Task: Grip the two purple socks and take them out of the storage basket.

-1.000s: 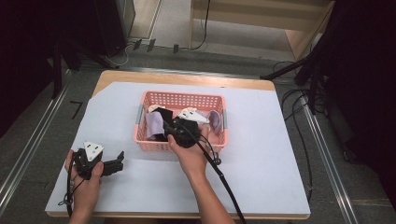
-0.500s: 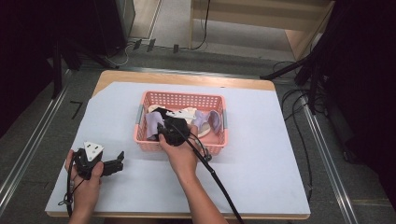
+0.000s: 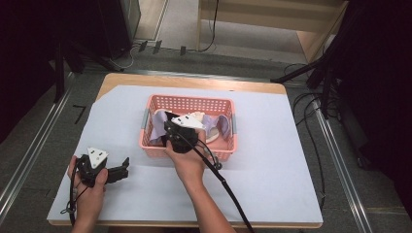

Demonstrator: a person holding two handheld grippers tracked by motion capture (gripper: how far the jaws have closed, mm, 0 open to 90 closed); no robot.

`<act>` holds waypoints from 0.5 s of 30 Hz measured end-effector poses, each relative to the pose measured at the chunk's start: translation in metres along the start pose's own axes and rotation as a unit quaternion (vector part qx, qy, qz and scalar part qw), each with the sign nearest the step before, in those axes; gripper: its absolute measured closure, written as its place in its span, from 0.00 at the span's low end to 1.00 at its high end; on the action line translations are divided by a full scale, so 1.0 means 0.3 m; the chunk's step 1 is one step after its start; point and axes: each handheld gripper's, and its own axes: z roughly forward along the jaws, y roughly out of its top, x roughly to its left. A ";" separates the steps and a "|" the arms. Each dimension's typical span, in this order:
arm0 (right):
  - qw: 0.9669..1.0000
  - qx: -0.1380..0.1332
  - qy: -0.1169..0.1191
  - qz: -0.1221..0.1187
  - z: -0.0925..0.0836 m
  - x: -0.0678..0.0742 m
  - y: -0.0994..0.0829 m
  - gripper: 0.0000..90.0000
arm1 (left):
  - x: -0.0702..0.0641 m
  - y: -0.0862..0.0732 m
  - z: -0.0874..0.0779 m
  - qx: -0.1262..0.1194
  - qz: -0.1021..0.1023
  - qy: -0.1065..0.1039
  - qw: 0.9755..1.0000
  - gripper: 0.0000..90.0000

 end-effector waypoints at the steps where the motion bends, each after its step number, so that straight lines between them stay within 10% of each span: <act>1: 1.000 -0.026 0.010 -0.004 -0.016 -0.002 0.009 0.98 | 0.000 0.000 0.000 0.001 -0.003 -0.001 1.000 0.00; 15: 0.992 -0.127 -0.007 -0.019 -0.106 -0.075 0.054 0.98 | -0.001 -0.001 -0.001 -0.001 0.001 -0.001 1.000 0.00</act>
